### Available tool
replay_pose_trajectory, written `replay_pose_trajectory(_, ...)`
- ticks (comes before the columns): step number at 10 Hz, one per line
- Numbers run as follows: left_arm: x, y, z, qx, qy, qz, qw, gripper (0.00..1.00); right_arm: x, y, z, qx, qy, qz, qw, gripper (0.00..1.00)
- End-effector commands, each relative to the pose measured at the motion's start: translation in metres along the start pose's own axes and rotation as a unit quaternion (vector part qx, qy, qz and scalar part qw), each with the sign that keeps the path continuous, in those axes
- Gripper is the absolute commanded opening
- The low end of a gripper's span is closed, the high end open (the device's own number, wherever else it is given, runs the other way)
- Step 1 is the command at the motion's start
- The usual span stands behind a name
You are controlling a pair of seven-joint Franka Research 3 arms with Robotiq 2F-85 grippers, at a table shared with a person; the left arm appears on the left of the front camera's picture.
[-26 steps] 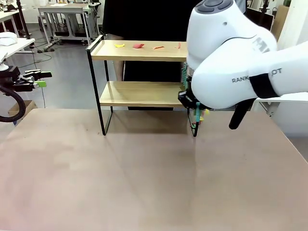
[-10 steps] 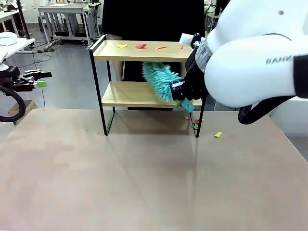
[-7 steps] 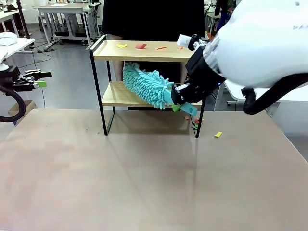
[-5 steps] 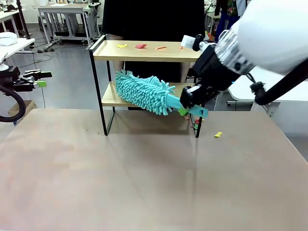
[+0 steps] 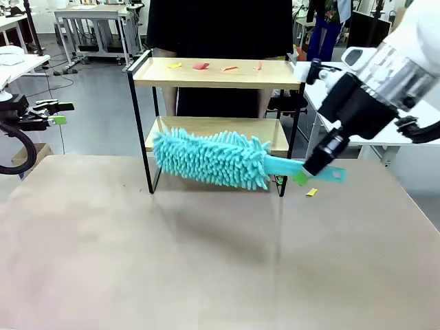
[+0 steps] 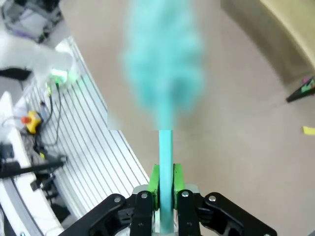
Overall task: Clean the shelf.
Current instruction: Clean the specific section of the Shelf indicated by the human with the Duster.
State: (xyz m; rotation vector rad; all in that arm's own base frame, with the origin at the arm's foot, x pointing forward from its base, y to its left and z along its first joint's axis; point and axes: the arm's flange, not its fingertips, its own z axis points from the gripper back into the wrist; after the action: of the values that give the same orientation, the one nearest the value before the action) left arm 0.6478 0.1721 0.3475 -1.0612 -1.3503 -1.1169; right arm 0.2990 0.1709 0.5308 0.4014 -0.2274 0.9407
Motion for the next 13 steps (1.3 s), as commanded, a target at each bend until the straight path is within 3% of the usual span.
replay_pose_trajectory(1, 0.002, -0.003, 0.000, -0.001, 0.001, -0.006, 1.000, 1.00, -0.043, -0.005, 0.022, -0.008, 0.036, 0.037, 0.999, 0.13)
replay_pose_trajectory(4, 0.002, -0.003, 0.000, -0.001, 0.001, -0.006, 1.000, 1.00, -0.106, -0.020, 0.035, -0.027, 0.125, 0.014, 0.992, 0.13)
replay_pose_trajectory(6, 0.002, -0.003, 0.000, -0.001, 0.001, -0.006, 1.000, 1.00, -0.147, -0.028, 0.045, -0.035, 0.152, 0.016, 0.988, 0.13)
replay_pose_trajectory(8, 0.002, -0.003, 0.000, -0.001, 0.001, -0.006, 1.000, 1.00, -0.172, -0.035, 0.055, -0.035, 0.133, 0.019, 0.990, 0.13)
replay_pose_trajectory(9, 0.002, -0.003, 0.000, -0.001, 0.001, -0.006, 1.000, 1.00, -0.175, -0.036, 0.057, -0.030, 0.121, 0.019, 0.992, 0.13)
replay_pose_trajectory(10, 0.002, -0.003, 0.000, -0.001, 0.001, -0.006, 1.000, 1.00, -0.156, -0.033, 0.055, -0.033, 0.146, 0.001, 0.989, 0.13)
replay_pose_trajectory(13, 0.002, -0.003, 0.000, -0.001, 0.001, -0.006, 1.000, 1.00, -0.156, -0.033, 0.055, -0.033, 0.146, 0.001, 0.989, 0.13)
